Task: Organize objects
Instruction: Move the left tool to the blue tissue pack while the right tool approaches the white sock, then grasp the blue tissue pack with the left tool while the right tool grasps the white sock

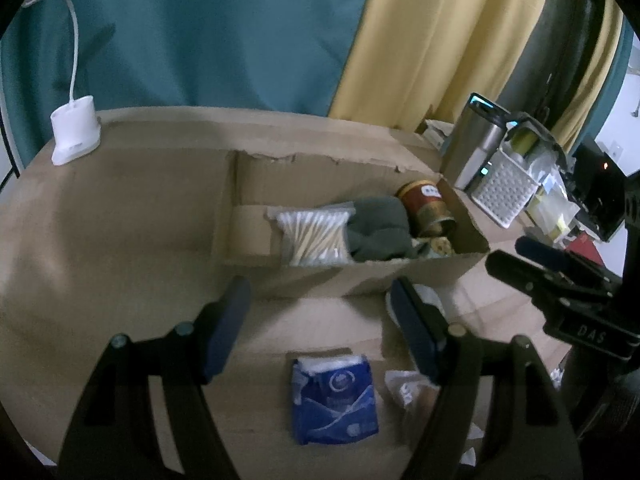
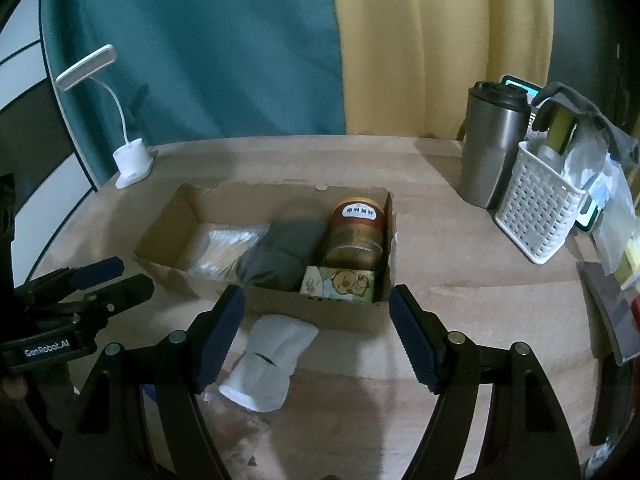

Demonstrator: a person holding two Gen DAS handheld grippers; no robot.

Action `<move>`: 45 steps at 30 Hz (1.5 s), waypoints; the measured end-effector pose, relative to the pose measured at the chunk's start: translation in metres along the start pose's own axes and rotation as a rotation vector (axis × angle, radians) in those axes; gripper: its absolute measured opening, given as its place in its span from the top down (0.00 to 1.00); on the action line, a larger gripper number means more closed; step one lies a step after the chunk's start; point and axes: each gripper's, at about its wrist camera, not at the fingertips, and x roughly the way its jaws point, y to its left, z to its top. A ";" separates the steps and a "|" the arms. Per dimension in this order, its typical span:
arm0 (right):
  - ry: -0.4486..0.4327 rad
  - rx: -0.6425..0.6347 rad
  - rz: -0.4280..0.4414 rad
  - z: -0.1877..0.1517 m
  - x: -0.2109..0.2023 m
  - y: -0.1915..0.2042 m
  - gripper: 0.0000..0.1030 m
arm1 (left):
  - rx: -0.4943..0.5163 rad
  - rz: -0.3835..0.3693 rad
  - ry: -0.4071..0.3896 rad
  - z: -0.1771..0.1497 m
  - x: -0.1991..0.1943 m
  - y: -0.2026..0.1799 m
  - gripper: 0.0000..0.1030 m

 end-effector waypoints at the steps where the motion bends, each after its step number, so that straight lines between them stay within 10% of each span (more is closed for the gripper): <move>1: 0.001 -0.001 0.001 -0.001 0.000 0.000 0.25 | -0.001 0.001 0.001 -0.002 0.000 0.000 0.28; 45: 0.090 0.023 0.063 -0.042 0.026 -0.008 0.25 | 0.026 0.044 0.184 -0.060 0.036 -0.011 0.28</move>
